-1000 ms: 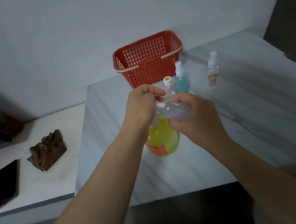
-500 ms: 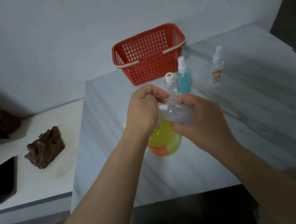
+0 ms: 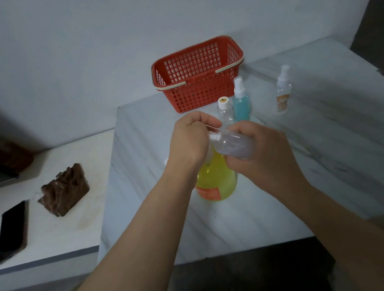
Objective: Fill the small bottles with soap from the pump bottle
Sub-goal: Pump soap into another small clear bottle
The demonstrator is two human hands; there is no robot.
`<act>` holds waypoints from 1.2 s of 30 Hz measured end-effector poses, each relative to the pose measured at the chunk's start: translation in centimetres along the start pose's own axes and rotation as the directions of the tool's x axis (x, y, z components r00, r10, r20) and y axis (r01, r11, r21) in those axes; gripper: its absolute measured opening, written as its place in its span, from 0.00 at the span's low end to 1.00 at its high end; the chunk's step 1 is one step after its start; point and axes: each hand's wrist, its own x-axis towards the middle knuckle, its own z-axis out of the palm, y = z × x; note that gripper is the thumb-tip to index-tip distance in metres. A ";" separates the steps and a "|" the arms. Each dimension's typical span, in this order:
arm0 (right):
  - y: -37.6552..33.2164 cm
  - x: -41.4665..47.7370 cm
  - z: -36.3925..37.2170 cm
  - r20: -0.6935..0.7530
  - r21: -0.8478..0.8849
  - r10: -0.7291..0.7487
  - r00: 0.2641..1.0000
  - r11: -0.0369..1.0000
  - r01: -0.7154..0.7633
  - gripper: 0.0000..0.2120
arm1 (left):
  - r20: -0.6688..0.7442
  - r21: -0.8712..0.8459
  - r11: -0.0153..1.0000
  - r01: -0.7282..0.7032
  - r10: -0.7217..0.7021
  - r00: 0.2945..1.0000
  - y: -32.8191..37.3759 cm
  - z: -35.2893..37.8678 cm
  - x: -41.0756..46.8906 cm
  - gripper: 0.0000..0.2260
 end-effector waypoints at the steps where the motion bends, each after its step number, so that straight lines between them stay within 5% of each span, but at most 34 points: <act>1: 0.0 0.0 0.0 -0.007 -0.002 0.002 1.000 1.000 -0.002 0.10 | 0.003 -0.004 1.000 0.009 -0.009 1.000 0.1 0.0 -0.1 0.17; 36: 0.1 -0.2 0.1 0.009 0.036 0.027 1.000 0.999 -0.028 0.13 | 0.014 -0.003 1.000 -0.018 0.018 1.000 -0.3 0.2 0.2 0.17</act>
